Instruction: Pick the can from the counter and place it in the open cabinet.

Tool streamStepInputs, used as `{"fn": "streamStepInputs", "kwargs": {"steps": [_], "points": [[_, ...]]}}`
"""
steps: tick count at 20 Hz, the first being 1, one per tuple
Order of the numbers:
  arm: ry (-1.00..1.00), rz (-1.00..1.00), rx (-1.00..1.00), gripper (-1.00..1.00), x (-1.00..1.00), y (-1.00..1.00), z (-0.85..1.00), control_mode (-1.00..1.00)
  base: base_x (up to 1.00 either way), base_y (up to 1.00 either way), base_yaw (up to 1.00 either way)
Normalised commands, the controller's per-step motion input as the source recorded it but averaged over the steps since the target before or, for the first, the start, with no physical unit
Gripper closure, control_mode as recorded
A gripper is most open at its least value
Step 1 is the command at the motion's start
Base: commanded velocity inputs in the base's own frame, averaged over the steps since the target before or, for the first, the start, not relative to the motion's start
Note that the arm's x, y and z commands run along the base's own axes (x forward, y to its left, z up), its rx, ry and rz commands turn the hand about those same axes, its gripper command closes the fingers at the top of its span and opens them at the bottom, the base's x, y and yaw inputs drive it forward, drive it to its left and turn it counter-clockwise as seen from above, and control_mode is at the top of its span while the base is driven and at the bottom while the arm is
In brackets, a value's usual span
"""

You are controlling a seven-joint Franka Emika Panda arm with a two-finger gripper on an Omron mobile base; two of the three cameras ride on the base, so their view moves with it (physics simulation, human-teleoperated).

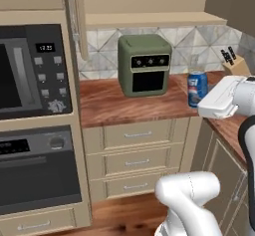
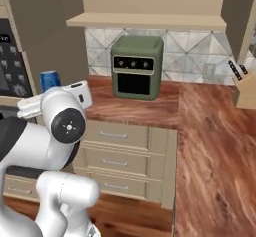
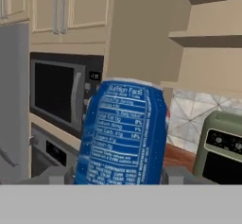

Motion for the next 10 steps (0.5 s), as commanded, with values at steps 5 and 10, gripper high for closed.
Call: {"fn": "streamStepInputs", "kwargs": {"steps": [5, 10], "points": [[0.0, 0.0, 0.0, 1.0, 0.0, 0.0, 0.0, 1.0, 0.68, -0.39, 0.04], [0.0, 0.0, 0.0, 1.0, 0.0, 0.0, 0.0, 1.0, 0.53, -0.52, 0.05]]}}
